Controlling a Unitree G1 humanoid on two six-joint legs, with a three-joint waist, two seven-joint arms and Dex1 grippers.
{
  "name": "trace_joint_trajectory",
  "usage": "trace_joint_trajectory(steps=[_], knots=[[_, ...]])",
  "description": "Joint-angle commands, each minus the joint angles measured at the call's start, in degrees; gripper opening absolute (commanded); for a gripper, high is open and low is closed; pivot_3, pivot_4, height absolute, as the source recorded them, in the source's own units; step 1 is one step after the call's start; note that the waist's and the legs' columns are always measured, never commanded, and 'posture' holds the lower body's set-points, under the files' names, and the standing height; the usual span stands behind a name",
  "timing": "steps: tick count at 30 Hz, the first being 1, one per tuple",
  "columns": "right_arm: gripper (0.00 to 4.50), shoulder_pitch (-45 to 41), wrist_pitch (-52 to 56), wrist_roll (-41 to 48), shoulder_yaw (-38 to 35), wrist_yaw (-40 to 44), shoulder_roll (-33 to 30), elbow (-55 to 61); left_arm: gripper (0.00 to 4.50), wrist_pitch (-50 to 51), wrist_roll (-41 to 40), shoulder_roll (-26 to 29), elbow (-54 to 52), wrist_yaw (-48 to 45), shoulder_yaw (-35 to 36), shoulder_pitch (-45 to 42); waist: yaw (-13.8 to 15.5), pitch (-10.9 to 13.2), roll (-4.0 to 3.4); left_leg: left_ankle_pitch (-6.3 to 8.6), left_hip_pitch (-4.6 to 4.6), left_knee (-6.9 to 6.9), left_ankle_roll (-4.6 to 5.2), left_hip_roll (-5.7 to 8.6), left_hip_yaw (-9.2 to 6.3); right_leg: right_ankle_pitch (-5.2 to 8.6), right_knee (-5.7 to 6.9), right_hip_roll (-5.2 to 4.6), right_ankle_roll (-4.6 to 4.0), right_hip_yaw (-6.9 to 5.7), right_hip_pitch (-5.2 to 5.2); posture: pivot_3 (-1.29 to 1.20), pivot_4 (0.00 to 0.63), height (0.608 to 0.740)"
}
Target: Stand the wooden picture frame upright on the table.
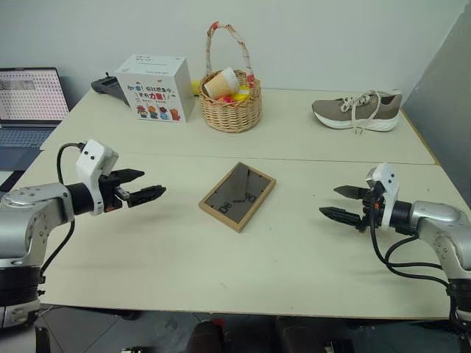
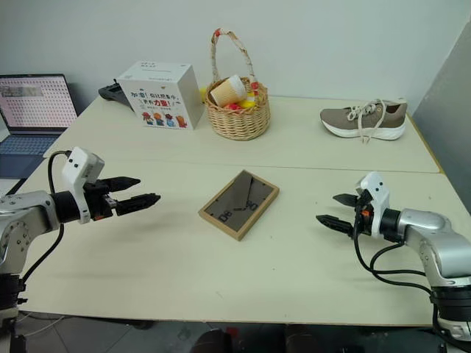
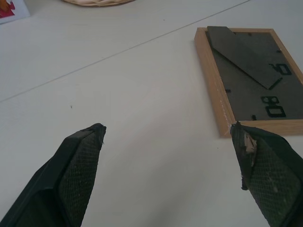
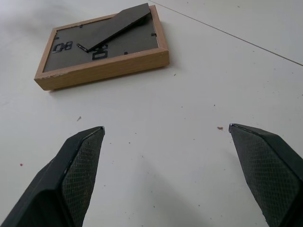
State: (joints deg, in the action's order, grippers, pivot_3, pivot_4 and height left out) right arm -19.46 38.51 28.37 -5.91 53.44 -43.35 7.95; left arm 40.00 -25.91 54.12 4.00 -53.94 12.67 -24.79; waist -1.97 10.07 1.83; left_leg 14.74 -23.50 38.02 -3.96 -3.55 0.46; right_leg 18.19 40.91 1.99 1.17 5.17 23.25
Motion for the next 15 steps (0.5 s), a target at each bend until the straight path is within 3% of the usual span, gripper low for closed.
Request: trace_joint_trajectory(steps=[1,11,15], knots=[[4.47,0.1,-0.6,0.9,-1.9,-1.5,0.5,2.4,4.5,-2.7,1.4,-0.8,0.8,0.6,-0.6,-1.1,0.0,0.0,0.0,0.0,0.0,0.0,0.0,0.0,0.0,0.0,0.0,0.0,0.0,0.01,0.0,0.0,0.15,0.74],[4.47,-1.7,1.2,1.8,-0.2,-2.8,2.2,3.4,4.5,-3.2,1.0,-4.2,0.9,1.2,-1.9,-2.8,0.0,0.0,0.01,0.0,-0.12,0.06,0.01,-0.01,-0.07,0.0,0.02,-0.01,0.0,-0.03,0.05,0.0,0.15,0.74],[3.41,-2.8,0.8,-1.4,4.1,-7.2,6.9,2.7,3.54,-6.3,5.1,-7.9,4.4,4.0,-5.5,-5.0,0.1,0.0,0.03,0.0,-0.14,0.09,0.01,0.0,-0.09,0.0,0.01,-0.01,0.0,-0.07,0.04,0.0,0.15,0.74]])
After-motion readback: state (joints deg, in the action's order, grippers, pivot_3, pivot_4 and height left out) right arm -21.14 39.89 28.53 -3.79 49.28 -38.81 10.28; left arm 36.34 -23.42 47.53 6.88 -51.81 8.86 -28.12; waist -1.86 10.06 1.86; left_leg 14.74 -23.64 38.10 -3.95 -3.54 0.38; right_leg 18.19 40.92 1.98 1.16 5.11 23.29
